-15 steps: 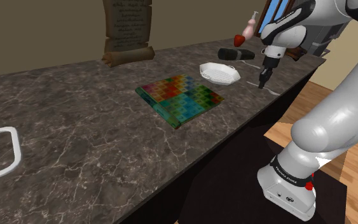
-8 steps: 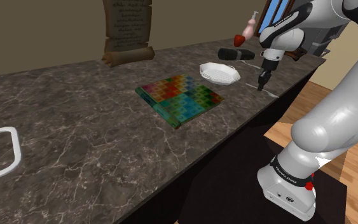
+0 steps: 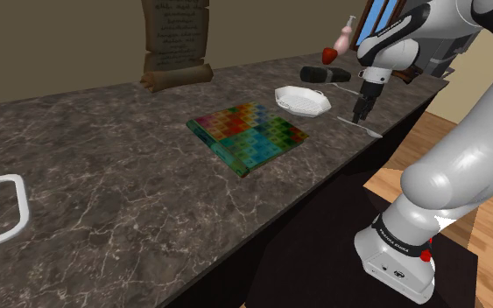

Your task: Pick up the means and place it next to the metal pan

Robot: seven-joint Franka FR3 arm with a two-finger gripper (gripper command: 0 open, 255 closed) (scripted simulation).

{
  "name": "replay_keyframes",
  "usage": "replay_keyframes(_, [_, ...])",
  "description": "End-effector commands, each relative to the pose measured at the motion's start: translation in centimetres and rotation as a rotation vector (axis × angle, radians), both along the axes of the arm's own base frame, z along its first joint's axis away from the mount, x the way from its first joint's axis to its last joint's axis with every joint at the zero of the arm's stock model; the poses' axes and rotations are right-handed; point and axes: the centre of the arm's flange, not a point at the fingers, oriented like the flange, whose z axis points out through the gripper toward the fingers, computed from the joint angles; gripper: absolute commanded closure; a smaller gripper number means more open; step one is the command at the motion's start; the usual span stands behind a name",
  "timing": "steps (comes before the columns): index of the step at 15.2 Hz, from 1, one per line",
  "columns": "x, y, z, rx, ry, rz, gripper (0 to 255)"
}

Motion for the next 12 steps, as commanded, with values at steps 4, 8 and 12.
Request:
replay_keyframes(4, [0.7,-0.8,4.9,0.0,0.0,0.0,0])
replay_keyframes(8, [0.7,-0.8,4.9,0.0,0.0,0.0,0])
replay_keyframes(12, [0.7,-0.8,4.9,0.0,0.0,0.0,0])
